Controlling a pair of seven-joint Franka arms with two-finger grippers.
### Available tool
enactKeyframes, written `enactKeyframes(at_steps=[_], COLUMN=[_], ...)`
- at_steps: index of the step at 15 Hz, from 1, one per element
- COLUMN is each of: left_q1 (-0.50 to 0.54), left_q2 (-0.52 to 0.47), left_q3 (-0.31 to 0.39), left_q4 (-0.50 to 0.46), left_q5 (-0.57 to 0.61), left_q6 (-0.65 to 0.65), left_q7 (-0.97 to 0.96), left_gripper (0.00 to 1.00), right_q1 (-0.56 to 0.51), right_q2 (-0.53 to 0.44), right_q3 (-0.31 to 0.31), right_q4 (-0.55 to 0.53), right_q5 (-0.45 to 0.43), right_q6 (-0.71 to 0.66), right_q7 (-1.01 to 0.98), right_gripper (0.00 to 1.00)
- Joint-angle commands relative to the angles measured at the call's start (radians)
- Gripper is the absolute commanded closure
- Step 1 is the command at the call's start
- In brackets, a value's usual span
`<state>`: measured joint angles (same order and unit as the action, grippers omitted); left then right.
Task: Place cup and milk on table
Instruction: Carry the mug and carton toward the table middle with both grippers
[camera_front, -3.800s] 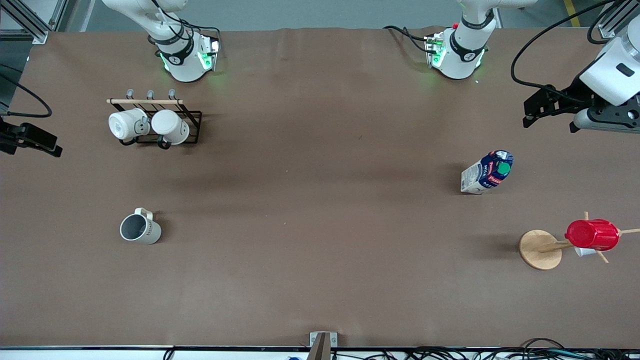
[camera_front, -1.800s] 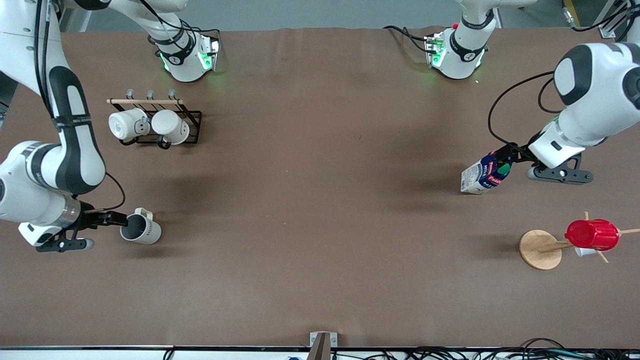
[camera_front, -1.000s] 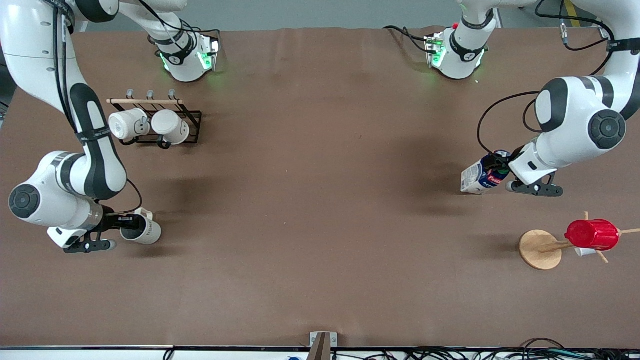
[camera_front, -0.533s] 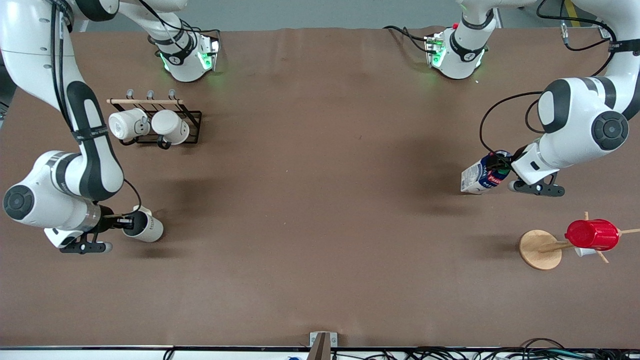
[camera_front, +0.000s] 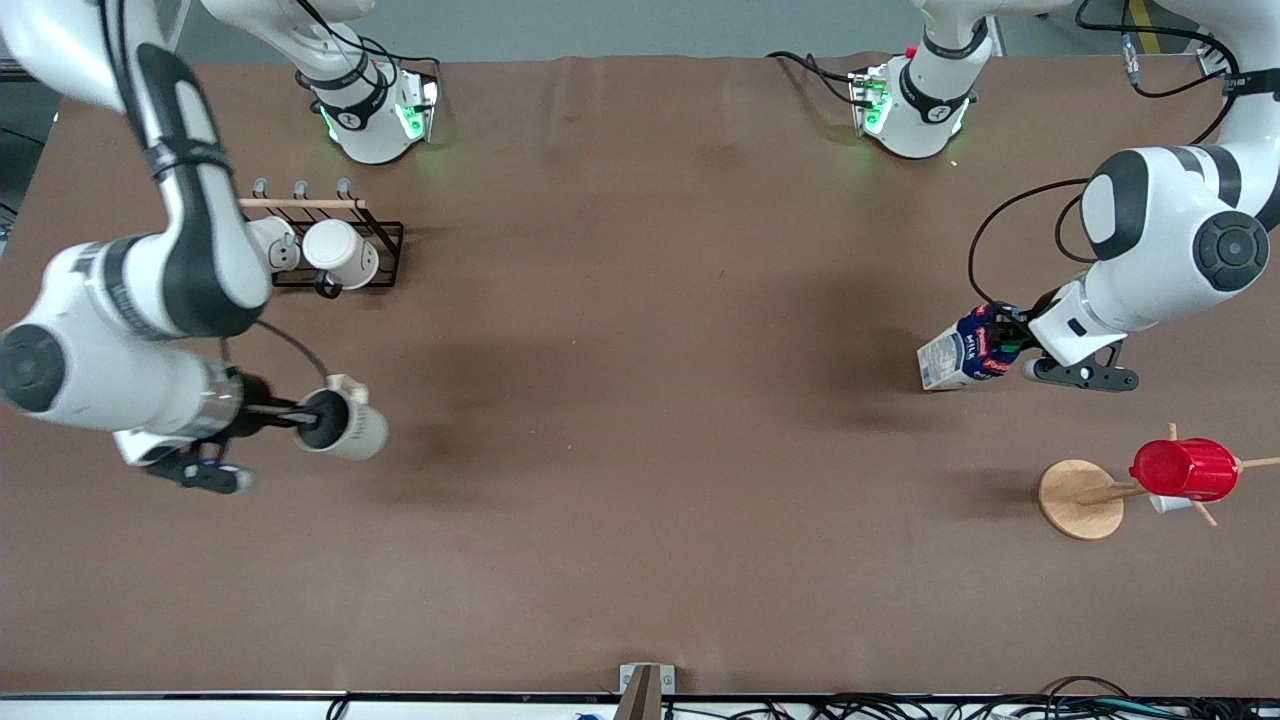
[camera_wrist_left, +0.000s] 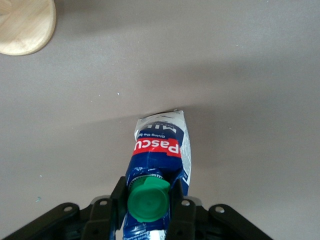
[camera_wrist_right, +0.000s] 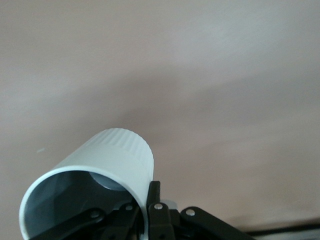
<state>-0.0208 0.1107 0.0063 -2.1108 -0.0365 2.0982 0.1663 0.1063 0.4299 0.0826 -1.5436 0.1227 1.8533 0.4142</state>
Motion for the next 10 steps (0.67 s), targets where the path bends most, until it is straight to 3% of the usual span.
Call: enactKeyframes(at_steps=[1, 6, 10], left_q1=[-0.001, -0.008, -0.011], left_q2=[-0.034, -0.032, -0.025], left_q3=[-0.002, -0.047, -0.117], left_q4=[-0.008, 0.044, 0.101], left_q5=[-0.017, -0.017, -0.016], left_q6=[-0.004, -0.017, -0.066], left_q7=[0.007, 0.001, -0.016], left_gripper=[0.88, 0.89, 0.94], right_q1=[0.094, 0.320, 0.423], right_q2=[-0.008, 0.042, 0.128], right_q3=[0.054, 0.059, 0.065], right_q4=[-0.021, -0.024, -0.033], right_q5=[-0.041, -0.041, -0.046], right_q6=[0.010, 0.163, 0.309], right_q7=[0.188, 0.469, 0.629], right_gripper=[1.00, 1.00, 0.98])
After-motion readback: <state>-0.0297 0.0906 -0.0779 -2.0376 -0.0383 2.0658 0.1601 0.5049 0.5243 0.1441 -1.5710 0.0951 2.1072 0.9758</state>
